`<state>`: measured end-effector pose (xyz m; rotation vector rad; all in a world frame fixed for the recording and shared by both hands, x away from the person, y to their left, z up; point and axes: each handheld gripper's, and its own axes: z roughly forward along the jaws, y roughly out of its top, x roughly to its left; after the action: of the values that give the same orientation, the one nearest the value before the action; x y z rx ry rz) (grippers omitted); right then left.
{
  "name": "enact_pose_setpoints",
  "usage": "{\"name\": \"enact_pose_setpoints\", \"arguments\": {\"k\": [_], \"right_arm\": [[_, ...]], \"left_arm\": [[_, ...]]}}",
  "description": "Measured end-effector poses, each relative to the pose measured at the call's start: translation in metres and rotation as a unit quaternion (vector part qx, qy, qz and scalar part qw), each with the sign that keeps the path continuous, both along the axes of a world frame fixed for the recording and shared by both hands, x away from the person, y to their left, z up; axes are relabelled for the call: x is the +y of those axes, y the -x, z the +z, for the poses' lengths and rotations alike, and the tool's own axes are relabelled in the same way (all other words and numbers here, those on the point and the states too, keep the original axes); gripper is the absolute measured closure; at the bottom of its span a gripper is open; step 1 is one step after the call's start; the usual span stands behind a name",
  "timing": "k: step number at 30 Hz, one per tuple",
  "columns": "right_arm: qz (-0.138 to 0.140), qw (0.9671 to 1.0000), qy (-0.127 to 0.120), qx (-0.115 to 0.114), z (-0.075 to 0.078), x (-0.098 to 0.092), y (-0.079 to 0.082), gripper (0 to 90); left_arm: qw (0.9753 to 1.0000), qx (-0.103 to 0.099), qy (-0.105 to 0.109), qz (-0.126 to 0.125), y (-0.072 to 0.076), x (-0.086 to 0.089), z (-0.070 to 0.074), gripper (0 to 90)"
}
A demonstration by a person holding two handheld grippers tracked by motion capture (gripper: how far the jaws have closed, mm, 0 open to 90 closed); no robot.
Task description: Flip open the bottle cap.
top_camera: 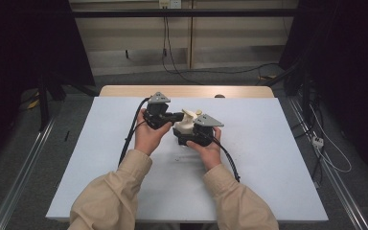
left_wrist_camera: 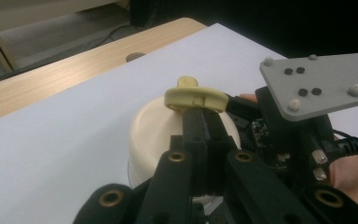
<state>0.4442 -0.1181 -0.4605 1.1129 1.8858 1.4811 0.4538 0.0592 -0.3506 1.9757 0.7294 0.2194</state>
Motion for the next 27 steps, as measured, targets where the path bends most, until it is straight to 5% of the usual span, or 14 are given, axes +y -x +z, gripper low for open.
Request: {"name": "enact_pose_setpoints", "arguments": {"k": [27], "right_arm": [[0.000, 1.0000, 0.000, 0.000, 0.0000, -0.0001, 0.0000, 6.2]], "left_arm": [[1.0000, -0.003, 0.006, 0.002, -0.0026, -0.0038, 0.0031, 90.0]]}}
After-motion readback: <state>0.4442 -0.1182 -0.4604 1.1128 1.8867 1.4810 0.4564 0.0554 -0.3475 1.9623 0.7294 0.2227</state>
